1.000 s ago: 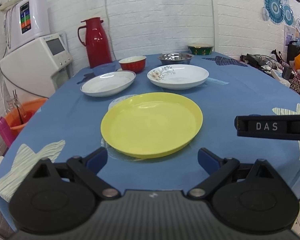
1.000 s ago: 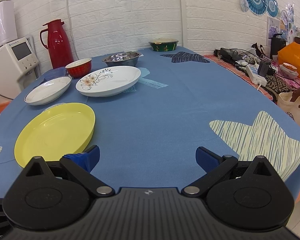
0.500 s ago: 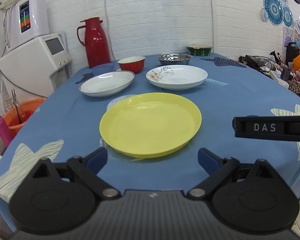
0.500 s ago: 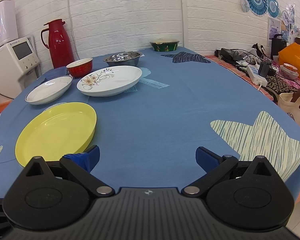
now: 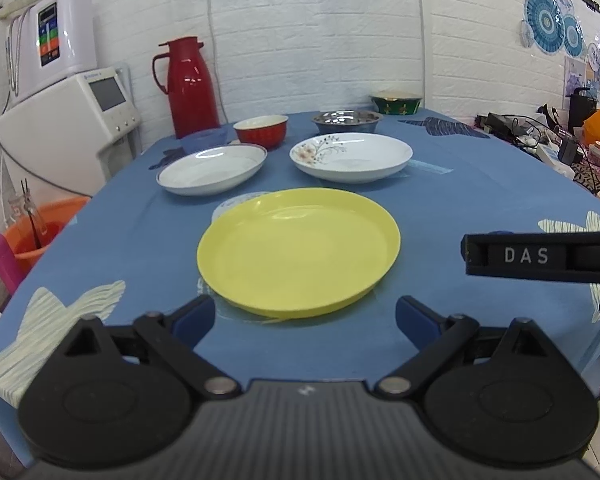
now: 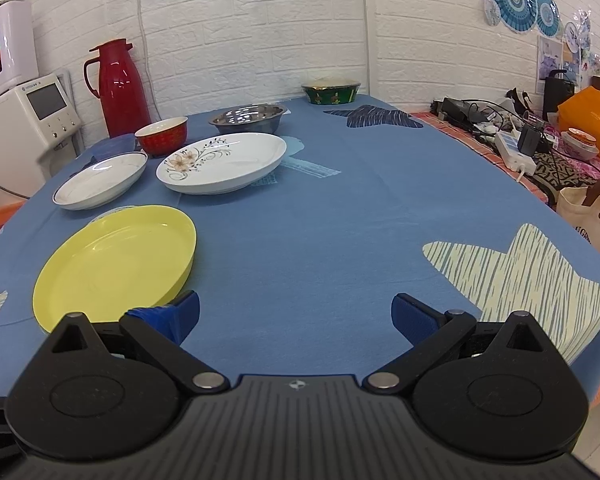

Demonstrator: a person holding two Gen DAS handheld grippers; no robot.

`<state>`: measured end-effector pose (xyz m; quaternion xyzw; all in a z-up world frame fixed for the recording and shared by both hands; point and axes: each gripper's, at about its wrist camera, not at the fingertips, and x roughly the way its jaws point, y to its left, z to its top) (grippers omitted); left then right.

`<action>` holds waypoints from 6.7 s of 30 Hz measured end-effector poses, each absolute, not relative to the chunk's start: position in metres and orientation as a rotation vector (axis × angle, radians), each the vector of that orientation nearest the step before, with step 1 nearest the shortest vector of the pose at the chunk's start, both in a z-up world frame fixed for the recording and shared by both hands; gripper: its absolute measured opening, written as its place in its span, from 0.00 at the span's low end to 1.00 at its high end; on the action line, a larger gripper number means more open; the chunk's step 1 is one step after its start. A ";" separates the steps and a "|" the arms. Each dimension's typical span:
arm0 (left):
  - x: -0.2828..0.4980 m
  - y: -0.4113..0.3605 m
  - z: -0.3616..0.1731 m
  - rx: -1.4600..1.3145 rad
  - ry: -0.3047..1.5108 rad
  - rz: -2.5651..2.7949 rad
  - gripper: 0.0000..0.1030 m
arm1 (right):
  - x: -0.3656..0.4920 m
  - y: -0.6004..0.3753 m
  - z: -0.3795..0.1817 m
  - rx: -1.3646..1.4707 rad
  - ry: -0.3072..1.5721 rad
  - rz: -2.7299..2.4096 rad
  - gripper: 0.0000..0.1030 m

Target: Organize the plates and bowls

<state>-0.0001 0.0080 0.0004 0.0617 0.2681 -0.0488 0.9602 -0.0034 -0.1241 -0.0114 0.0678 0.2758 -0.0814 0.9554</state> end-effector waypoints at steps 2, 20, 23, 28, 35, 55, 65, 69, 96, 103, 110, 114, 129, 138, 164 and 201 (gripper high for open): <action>0.000 0.008 0.001 0.125 0.542 -0.100 0.94 | -0.003 -0.123 -0.010 0.139 0.558 -0.166 0.88; 0.001 0.023 0.034 0.093 0.484 -0.112 0.94 | 0.005 -0.126 0.014 0.152 0.516 -0.180 0.88; 0.009 0.029 0.046 0.081 0.468 -0.102 0.94 | 0.014 -0.127 0.021 0.151 0.514 -0.187 0.88; 0.038 0.045 0.063 0.061 0.463 -0.068 0.94 | 0.037 -0.126 0.032 0.138 0.523 -0.187 0.88; 0.083 0.084 0.072 0.074 0.467 0.019 0.94 | 0.073 -0.124 0.036 0.094 0.538 -0.176 0.87; 0.206 0.137 0.028 0.075 0.662 0.069 0.94 | 0.149 -0.126 0.011 0.044 0.542 0.028 0.88; 0.188 0.132 0.012 0.026 0.712 -0.042 0.94 | 0.141 -0.117 -0.002 0.085 0.632 0.087 0.88; 0.175 0.120 0.008 0.080 0.708 -0.071 0.94 | 0.133 -0.100 -0.003 -0.008 0.641 0.101 0.87; 0.166 0.103 -0.015 0.007 0.806 -0.151 0.85 | 0.123 -0.069 -0.028 -0.024 0.732 0.146 0.89; 0.158 0.094 -0.010 0.025 0.773 -0.233 0.46 | 0.112 -0.065 -0.029 -0.062 0.677 0.261 0.75; 0.162 0.099 -0.003 -0.031 0.785 -0.200 0.16 | 0.114 -0.062 -0.019 -0.060 0.692 0.243 0.38; 0.157 0.112 0.013 -0.031 0.735 -0.171 0.15 | 0.112 -0.051 -0.007 -0.062 0.652 0.267 0.38; 0.149 0.226 -0.003 -0.092 0.780 0.025 0.15 | 0.141 0.055 -0.013 -0.123 0.664 0.494 0.38; 0.160 0.222 -0.009 -0.096 0.767 0.026 0.22 | 0.149 0.049 -0.018 -0.123 0.692 0.472 0.42; 0.367 0.251 0.005 -0.197 0.886 -0.074 0.84 | 0.333 0.017 0.022 -0.097 0.719 0.373 0.50; 0.361 0.231 0.010 -0.143 0.875 -0.077 0.13 | 0.318 0.009 -0.006 0.063 0.657 0.376 0.23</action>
